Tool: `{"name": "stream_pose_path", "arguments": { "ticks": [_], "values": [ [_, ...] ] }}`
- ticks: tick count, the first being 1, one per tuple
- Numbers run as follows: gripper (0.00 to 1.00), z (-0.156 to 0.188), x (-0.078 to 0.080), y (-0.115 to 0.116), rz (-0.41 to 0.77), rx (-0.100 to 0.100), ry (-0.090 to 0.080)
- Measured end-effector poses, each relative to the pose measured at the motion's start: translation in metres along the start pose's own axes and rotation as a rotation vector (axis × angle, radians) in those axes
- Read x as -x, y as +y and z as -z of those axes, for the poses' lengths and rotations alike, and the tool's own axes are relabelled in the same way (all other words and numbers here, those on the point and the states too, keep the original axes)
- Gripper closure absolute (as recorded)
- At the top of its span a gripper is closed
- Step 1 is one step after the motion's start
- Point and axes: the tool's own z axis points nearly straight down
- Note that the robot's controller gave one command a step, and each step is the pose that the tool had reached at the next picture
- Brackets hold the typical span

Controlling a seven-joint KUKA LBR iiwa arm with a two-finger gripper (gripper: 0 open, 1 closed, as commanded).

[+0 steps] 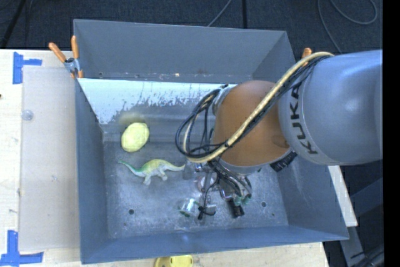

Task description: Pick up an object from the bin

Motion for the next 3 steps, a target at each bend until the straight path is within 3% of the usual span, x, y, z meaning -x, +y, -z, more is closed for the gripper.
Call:
{"name": "stream_pose_path", "arguments": {
  "ticks": [1, 2, 3],
  "values": [
    [1.00, -0.047, -0.011, -0.042, -0.507, -0.002, 0.001],
    [1.00, -0.047, -0.011, -0.042, -0.509, -0.001, 0.001],
    [1.00, -0.002, -0.016, -0.041, -0.473, -0.004, 0.008]
  ]
}}
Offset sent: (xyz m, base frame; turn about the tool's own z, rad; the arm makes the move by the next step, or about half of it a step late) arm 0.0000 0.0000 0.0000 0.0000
